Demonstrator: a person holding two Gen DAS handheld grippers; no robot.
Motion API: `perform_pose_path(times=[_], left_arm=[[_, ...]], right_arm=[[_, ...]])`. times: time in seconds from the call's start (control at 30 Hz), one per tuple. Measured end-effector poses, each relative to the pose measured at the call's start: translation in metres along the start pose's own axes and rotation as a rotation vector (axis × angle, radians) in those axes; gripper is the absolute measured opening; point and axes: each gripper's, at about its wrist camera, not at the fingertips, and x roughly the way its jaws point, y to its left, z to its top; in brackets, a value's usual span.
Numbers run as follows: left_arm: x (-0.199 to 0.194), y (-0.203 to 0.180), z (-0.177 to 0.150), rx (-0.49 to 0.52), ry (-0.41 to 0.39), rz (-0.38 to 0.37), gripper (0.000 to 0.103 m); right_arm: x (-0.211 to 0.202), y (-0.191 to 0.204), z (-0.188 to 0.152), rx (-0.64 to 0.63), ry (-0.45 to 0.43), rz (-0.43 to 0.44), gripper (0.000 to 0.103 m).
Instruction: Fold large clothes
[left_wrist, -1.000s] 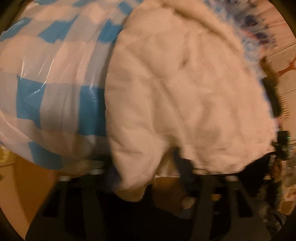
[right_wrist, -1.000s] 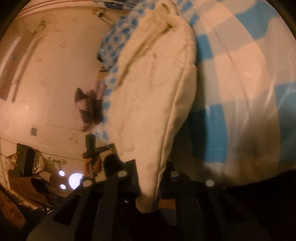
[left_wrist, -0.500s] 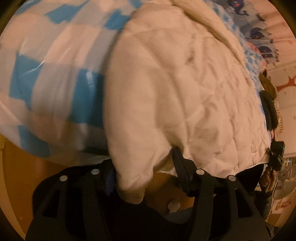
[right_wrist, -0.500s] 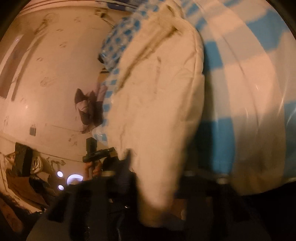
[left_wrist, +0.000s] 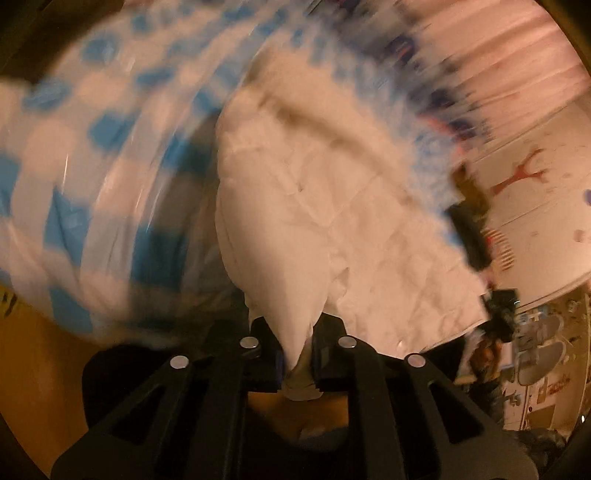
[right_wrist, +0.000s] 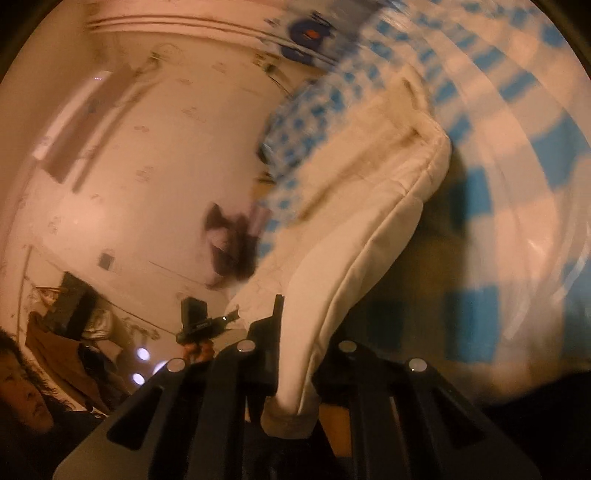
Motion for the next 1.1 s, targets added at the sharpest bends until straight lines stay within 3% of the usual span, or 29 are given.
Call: perform_pose_path(times=[0.1,0.13,0.17,0.23,0.37,0.5,0.6,0.73,0.8,0.83,0.87,0.9,0.93,1.0,1.1], left_arm=[[0.044,0.020,0.003,-0.062,0.099,0.119,0.023],[0.050,0.025,0.003,-0.080,0.106,0.138,0.031],[0.052,0.028,0.002,-0.091,0.102,0.148,0.035],[0.057,0.030,0.004,-0.089,0.099,0.174,0.048],[0.061,0.039,0.013,-0.061,0.115,0.232,0.057],[0.054,0.065,0.010,-0.096,0.092,0.138,0.068],[0.064,0.071,0.015,-0.124,0.094,-0.017,0.070],[0.072,0.065,0.017,-0.095,0.141,-0.054,0.073],[0.079,0.053,0.015,-0.046,0.156,-0.029,0.072],[0.086,0.045,0.014,-0.008,0.179,0.014,0.069],[0.087,0.042,0.011,0.014,0.185,0.035,0.059],[0.089,0.034,0.009,0.048,0.183,0.069,0.032],[0.088,0.028,0.008,0.060,0.168,0.087,0.016],[0.066,0.010,0.008,0.083,0.062,0.061,0.009],[0.017,-0.025,0.005,0.132,-0.082,-0.023,0.006]], right_arm=[[0.012,-0.020,-0.005,0.066,0.075,-0.070,0.018],[0.013,-0.023,-0.006,0.079,0.083,-0.085,0.026],[0.014,-0.026,-0.007,0.100,0.092,-0.099,0.043],[0.019,-0.027,-0.007,0.111,0.120,-0.117,0.057],[0.027,-0.026,-0.005,0.114,0.147,-0.120,0.058],[0.025,-0.030,-0.010,0.148,0.140,-0.107,0.058],[0.026,-0.040,-0.012,0.188,0.137,-0.084,0.058],[0.031,-0.042,-0.013,0.182,0.149,-0.072,0.058],[0.033,-0.039,-0.012,0.154,0.147,-0.086,0.049],[0.034,-0.037,-0.011,0.144,0.143,-0.096,0.043],[0.034,-0.036,-0.011,0.141,0.136,-0.108,0.036],[0.034,-0.036,-0.010,0.134,0.127,-0.120,0.025],[0.032,-0.034,-0.010,0.126,0.112,-0.123,0.016],[0.024,-0.025,-0.008,0.107,0.060,-0.085,0.014],[0.004,0.002,-0.004,0.025,-0.048,0.052,0.014]])
